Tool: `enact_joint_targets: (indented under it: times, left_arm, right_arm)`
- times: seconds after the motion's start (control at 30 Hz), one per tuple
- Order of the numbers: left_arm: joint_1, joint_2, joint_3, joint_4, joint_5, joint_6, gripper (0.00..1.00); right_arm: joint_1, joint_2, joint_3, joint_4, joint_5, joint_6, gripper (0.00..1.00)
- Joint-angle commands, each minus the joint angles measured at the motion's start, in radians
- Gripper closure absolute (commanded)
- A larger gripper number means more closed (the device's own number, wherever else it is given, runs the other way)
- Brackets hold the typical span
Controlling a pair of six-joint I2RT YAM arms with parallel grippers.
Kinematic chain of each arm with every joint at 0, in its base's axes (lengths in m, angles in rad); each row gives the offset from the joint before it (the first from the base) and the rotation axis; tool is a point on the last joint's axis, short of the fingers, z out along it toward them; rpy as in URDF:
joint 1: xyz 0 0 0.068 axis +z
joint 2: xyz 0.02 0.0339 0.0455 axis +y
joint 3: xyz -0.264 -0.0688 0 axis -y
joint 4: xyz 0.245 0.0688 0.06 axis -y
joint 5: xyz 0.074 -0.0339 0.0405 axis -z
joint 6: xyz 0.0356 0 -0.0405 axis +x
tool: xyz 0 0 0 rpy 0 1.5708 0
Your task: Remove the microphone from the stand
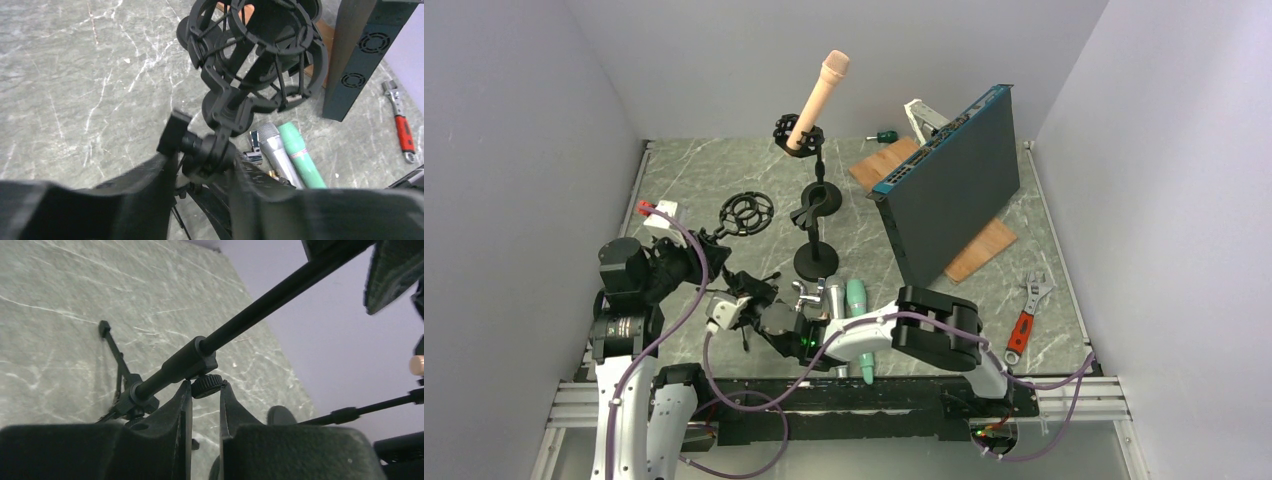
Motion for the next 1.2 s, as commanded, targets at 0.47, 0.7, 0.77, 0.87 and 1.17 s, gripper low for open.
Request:
enact_joint_targets:
  times: [0.47,0.7,0.77,0.87,1.17]
  left_arm:
    - [0.002,-0.042,0.032,0.011,-0.010,-0.047,0.27]
    - [0.003,-0.061,0.027,0.027,-0.002,-0.079,0.16]
    - [0.002,-0.058,0.034,0.015,0.003,-0.074,0.17]
    - [0.002,-0.065,0.037,0.011,0.009,-0.069,0.18]
    - [0.003,-0.078,0.033,0.019,0.019,-0.080,0.20]
  right_arm:
    - [-0.100,-0.305,-0.046,-0.431,-0.354,1.177,0.18]
    - [-0.257,-0.286,-0.158,-0.184,-0.604,1.617,0.23]
    - [-0.283,-0.259,-0.154,-0.148,-0.642,1.696,0.23]
    - [-0.292,-0.232,-0.125,-0.102,-0.689,1.733,0.24]
    - [-0.239,-0.210,-0.062,-0.248,-0.488,1.709,0.34]
